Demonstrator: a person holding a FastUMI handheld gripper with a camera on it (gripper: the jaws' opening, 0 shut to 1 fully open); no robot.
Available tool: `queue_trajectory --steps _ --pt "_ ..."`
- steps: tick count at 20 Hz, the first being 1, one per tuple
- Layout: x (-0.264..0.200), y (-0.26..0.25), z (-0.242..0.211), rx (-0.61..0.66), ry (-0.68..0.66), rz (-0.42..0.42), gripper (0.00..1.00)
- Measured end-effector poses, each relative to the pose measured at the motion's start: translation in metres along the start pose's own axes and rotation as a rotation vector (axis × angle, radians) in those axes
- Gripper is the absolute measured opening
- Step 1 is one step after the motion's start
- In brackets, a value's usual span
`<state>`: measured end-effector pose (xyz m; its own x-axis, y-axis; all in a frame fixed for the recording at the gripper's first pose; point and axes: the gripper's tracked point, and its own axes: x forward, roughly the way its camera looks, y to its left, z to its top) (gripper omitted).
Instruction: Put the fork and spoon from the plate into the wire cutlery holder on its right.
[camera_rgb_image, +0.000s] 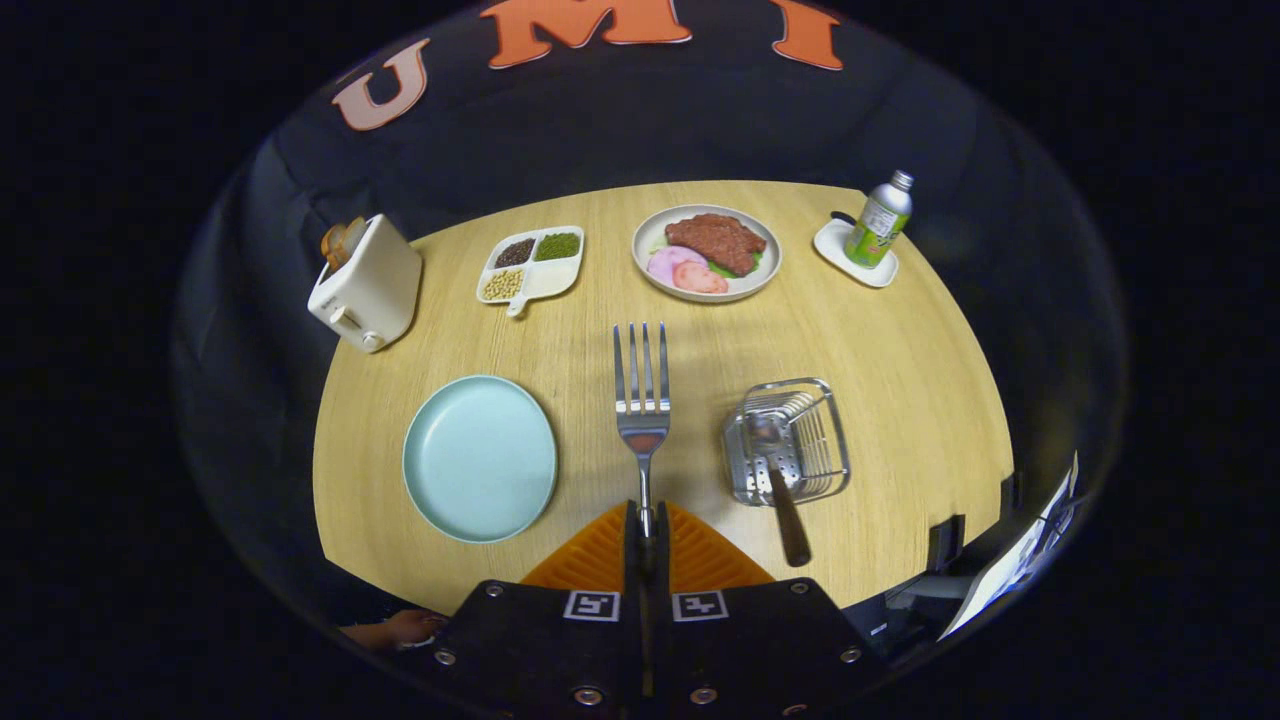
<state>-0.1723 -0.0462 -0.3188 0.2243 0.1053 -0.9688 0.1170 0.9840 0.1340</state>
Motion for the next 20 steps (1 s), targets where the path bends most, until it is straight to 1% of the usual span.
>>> queue_trajectory --steps 3,7,14,17,20 --pt "-0.012 -0.042 0.002 0.021 -0.009 -0.04 0.05" --pt "-0.012 -0.079 0.0 0.022 0.006 -0.081 0.05" --pt "0.005 -0.094 -0.007 0.031 0.053 -0.052 0.05" --pt "0.015 -0.099 -0.012 0.042 0.083 -0.041 0.07" --pt "0.019 -0.102 -0.011 0.042 0.081 -0.041 0.09"
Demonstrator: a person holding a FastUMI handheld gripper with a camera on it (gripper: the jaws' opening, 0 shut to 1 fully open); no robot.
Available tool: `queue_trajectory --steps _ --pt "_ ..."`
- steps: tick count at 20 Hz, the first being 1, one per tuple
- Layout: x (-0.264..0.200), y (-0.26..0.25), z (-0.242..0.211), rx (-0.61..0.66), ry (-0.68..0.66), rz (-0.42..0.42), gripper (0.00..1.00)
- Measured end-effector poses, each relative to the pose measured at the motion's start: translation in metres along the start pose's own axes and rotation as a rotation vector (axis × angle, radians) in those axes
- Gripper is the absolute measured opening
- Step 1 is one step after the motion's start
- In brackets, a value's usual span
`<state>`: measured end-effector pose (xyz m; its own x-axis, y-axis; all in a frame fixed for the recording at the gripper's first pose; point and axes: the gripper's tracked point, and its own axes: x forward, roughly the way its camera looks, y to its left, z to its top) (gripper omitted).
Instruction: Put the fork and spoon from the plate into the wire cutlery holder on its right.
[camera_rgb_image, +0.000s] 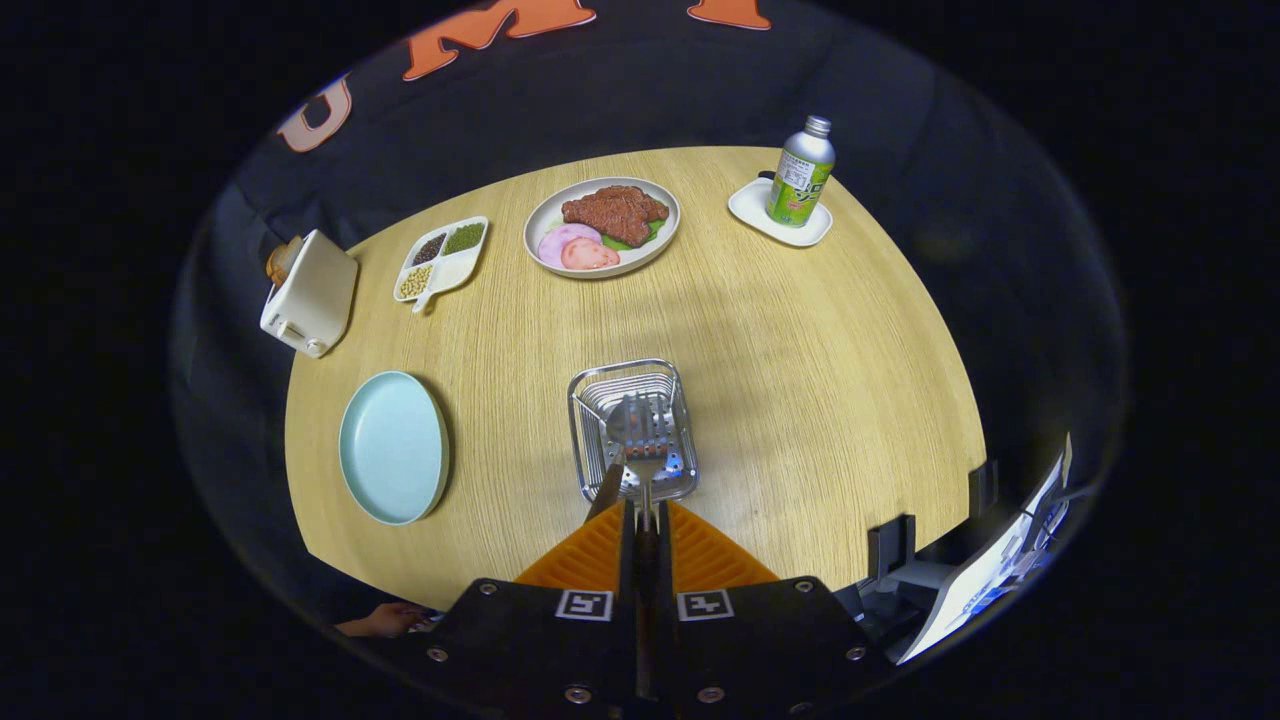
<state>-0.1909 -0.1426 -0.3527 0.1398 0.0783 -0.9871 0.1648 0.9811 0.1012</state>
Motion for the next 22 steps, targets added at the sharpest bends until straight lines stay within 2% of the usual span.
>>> queue_trajectory --steps 3,5,7,9,10,11,12,16,22 --pt "-0.006 0.004 0.014 0.02 -0.042 0.034 0.09" --pt "-0.013 0.005 0.033 0.015 -0.117 0.052 0.12" --pt "-0.025 0.007 0.059 0.014 -0.223 0.065 0.2" --pt "-0.043 0.004 0.089 0.031 -0.356 0.058 0.31" --pt "-0.053 0.001 0.105 0.041 -0.433 0.048 0.42" --pt "-0.064 -0.001 0.12 0.048 -0.506 0.041 0.48" --pt "-0.078 -0.002 0.135 0.058 -0.584 0.037 0.6" --pt "-0.133 -0.01 0.179 0.093 -0.85 0.017 0.78" --pt "-0.224 -0.013 0.217 0.046 -1.213 -0.072 0.81"
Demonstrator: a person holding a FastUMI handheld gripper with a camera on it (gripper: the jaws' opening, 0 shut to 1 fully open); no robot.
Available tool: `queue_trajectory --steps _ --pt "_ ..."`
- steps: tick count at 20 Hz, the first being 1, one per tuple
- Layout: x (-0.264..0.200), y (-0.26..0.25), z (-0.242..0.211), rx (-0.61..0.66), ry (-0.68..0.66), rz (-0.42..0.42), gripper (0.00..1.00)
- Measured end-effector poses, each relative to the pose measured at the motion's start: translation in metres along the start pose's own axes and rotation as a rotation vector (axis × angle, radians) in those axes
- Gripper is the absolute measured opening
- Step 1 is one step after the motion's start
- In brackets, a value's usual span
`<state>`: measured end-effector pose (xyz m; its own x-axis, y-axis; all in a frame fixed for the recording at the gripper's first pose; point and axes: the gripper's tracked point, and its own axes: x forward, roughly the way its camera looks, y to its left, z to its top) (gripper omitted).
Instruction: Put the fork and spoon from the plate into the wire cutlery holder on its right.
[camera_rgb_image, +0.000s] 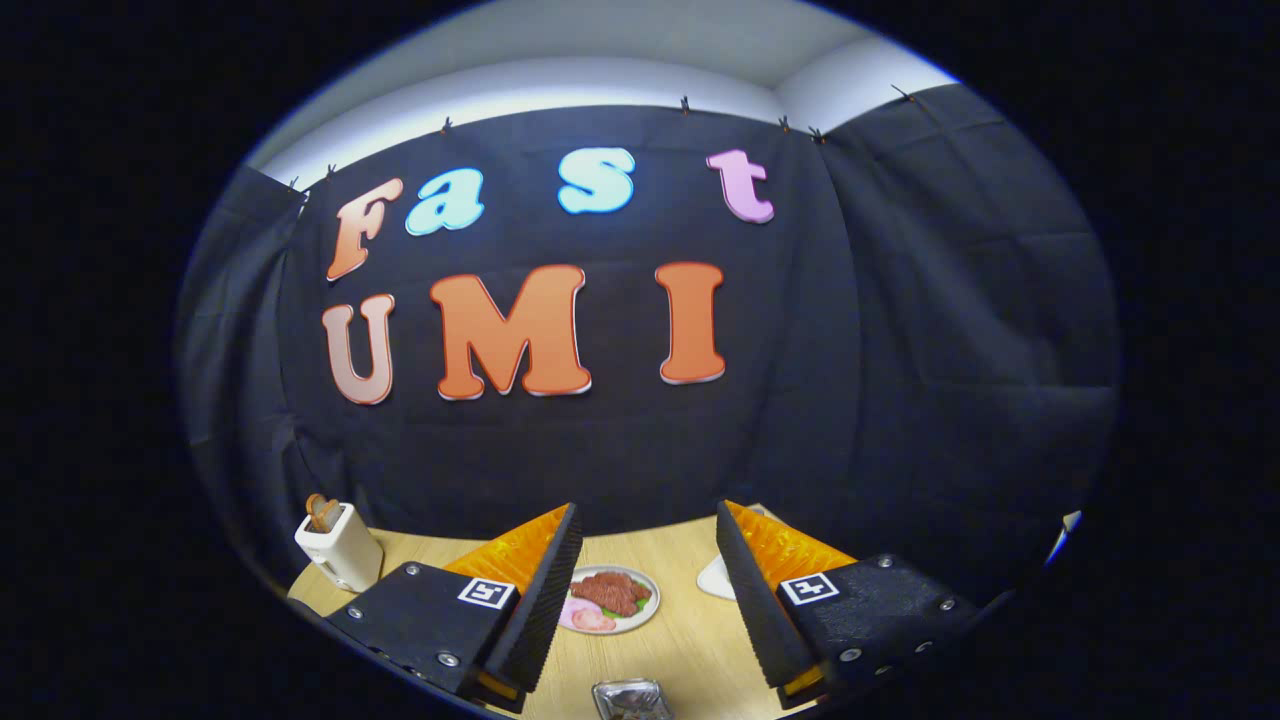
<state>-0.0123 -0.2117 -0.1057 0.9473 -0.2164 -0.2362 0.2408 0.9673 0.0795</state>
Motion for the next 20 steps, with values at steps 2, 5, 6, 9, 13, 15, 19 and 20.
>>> queue_trajectory --steps 2,5,6,9,13,15,19,20 --pt "-0.012 0.01 0.025 -0.015 -0.075 0.016 0.83" --pt "-0.012 0.029 0.046 -0.011 -0.146 0.062 0.86" --pt "-0.016 0.032 0.051 -0.009 -0.161 0.07 0.87" --pt "-0.024 0.042 0.06 -0.025 -0.215 0.099 0.9" --pt "-0.034 0.062 0.072 -0.058 -0.269 0.132 0.91" --pt "-0.036 0.072 0.073 -0.068 -0.275 0.156 0.91" --pt "-0.039 0.086 0.075 -0.089 -0.285 0.183 0.94" --pt "-0.04 0.089 0.076 -0.083 -0.291 0.191 0.95"
